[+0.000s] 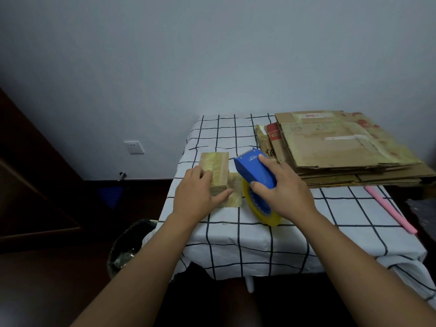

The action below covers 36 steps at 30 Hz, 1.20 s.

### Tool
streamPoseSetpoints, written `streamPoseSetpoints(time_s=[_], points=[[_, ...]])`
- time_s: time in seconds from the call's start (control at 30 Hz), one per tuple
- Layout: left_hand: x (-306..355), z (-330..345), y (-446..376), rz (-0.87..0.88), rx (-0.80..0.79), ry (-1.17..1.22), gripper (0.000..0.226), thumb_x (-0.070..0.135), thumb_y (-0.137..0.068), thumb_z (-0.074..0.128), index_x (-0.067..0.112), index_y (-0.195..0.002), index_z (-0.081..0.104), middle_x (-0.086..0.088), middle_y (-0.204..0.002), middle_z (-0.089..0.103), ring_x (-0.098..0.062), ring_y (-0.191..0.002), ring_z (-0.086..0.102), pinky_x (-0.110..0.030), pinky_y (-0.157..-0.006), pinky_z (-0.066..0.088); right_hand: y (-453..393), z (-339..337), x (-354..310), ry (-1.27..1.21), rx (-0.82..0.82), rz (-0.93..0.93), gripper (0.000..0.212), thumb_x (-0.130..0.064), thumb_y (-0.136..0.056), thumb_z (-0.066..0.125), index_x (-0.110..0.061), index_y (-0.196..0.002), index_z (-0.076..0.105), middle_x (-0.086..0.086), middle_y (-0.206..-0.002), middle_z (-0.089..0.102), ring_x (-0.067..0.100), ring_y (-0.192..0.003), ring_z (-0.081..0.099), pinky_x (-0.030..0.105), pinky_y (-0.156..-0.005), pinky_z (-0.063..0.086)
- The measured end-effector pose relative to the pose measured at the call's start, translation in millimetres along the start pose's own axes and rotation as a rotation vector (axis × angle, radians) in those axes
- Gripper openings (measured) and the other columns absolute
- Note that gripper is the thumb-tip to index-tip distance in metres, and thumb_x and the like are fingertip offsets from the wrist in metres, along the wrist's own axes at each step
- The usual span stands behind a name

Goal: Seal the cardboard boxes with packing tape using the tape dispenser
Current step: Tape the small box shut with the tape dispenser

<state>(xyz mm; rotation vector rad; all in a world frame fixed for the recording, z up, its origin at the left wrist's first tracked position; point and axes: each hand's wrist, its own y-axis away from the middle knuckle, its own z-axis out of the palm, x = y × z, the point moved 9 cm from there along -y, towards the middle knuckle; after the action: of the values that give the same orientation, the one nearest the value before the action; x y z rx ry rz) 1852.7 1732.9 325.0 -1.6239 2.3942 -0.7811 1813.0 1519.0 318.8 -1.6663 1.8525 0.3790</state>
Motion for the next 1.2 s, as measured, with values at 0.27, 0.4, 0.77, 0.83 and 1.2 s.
streamPoseSetpoints(time_s=[0.27, 0.4, 0.77, 0.83, 1.2], points=[[-1, 12, 6, -0.179, 0.019, 0.021, 0.056, 0.073, -0.077, 0.047, 0.018, -0.091, 0.05, 0.001, -0.098, 0.047, -0.019, -0.095, 0.042, -0.028, -0.056, 0.036, 2, 0, 0, -0.012, 0.008, -0.003, 0.069, -0.057, -0.087, 0.058, -0.05, -0.149, 0.029, -0.012, -0.12, 0.045, 0.014, -0.101, 0.05, 0.035, -0.076, 0.042], [0, 10, 8, -0.261, 0.048, 0.008, 0.061, 0.077, -0.081, 0.042, 0.018, -0.091, 0.052, 0.001, -0.097, 0.048, -0.018, -0.096, 0.043, -0.029, -0.056, 0.035, 2, 0, 0, -0.011, 0.011, -0.003, 0.068, -0.057, -0.087, 0.058, -0.05, -0.149, 0.029, -0.012, -0.121, 0.045, 0.014, -0.1, 0.049, 0.035, -0.075, 0.042], [-4, 16, 6, -0.19, -0.054, 0.046, 0.049, 0.07, -0.083, 0.052, 0.022, -0.088, 0.044, 0.003, -0.101, 0.047, -0.016, -0.098, 0.039, -0.03, -0.058, 0.036, 1, 0, 2, 0.0, 0.008, 0.005, 0.069, -0.058, -0.087, 0.057, -0.051, -0.149, 0.028, -0.014, -0.117, 0.042, 0.012, -0.097, 0.045, 0.033, -0.073, 0.039], [-7, 15, 7, -0.177, -0.074, 0.068, 0.046, 0.068, -0.083, 0.055, 0.025, -0.086, 0.039, 0.005, -0.1, 0.047, -0.014, -0.097, 0.038, -0.029, -0.059, 0.034, 1, 1, 1, 0.004, 0.002, 0.005, 0.069, -0.058, -0.087, 0.057, -0.051, -0.149, 0.027, -0.012, -0.121, 0.044, 0.012, -0.097, 0.045, 0.034, -0.073, 0.039], [-16, 1, 5, 0.088, -0.178, 0.216, 0.024, 0.022, -0.095, 0.063, 0.011, -0.115, 0.07, -0.003, -0.114, 0.064, -0.025, -0.106, 0.054, -0.027, -0.079, 0.038, 1, 2, 2, 0.017, -0.011, 0.008, 0.069, -0.059, -0.088, 0.056, -0.05, -0.15, 0.027, -0.009, -0.12, 0.046, 0.014, -0.097, 0.048, 0.034, -0.072, 0.041]])
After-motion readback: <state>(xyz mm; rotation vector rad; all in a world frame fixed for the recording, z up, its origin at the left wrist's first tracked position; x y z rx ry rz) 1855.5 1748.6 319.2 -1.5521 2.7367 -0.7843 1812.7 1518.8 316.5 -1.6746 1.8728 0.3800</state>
